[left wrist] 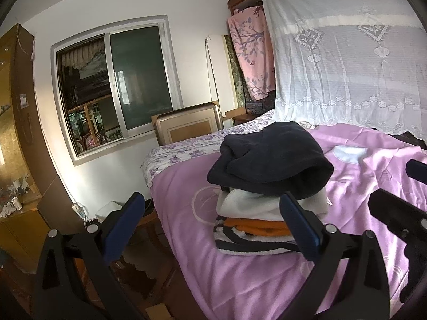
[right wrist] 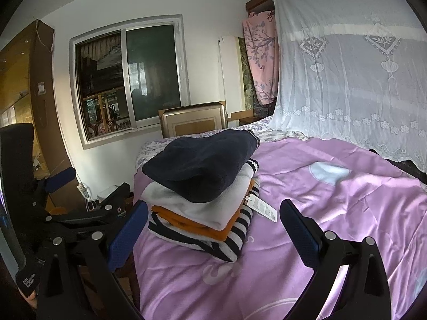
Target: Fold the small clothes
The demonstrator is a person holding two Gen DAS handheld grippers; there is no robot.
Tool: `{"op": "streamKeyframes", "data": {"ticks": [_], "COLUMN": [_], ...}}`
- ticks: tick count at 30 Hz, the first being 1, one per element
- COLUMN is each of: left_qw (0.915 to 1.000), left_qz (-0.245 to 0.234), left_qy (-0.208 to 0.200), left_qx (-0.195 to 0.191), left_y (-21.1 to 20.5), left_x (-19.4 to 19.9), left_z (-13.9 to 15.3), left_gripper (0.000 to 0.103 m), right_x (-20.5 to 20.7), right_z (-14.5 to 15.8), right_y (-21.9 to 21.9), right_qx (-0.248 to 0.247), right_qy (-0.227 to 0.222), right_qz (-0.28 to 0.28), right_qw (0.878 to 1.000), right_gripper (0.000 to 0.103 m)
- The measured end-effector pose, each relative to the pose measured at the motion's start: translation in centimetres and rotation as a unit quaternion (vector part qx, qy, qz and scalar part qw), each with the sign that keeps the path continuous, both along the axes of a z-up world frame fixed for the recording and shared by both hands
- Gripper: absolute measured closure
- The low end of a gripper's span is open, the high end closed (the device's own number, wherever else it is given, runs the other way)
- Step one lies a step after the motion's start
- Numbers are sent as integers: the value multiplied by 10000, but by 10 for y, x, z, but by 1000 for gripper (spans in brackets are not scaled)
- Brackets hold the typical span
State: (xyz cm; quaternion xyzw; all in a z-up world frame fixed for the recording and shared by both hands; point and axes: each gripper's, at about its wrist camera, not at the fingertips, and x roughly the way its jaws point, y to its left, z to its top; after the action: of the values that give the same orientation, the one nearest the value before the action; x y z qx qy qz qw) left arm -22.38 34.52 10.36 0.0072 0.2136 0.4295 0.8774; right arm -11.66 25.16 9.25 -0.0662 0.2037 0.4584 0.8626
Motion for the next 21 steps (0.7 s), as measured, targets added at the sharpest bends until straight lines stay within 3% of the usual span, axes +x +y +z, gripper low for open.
{"op": "streamKeyframes", "data": {"ticks": [21], "left_qw": [10000], "left_qz": [22], "left_qy": [-8], "left_qx": [24], "left_y": [-2], "left_x": [-2], "left_z": [0], "left_gripper": [4], "right_x": [0], "right_z": [0], "right_y": [0], "right_qx": [1], "right_qy": [6], "right_qz": [-1], "right_qw": [10000], "right_gripper": [4]}}
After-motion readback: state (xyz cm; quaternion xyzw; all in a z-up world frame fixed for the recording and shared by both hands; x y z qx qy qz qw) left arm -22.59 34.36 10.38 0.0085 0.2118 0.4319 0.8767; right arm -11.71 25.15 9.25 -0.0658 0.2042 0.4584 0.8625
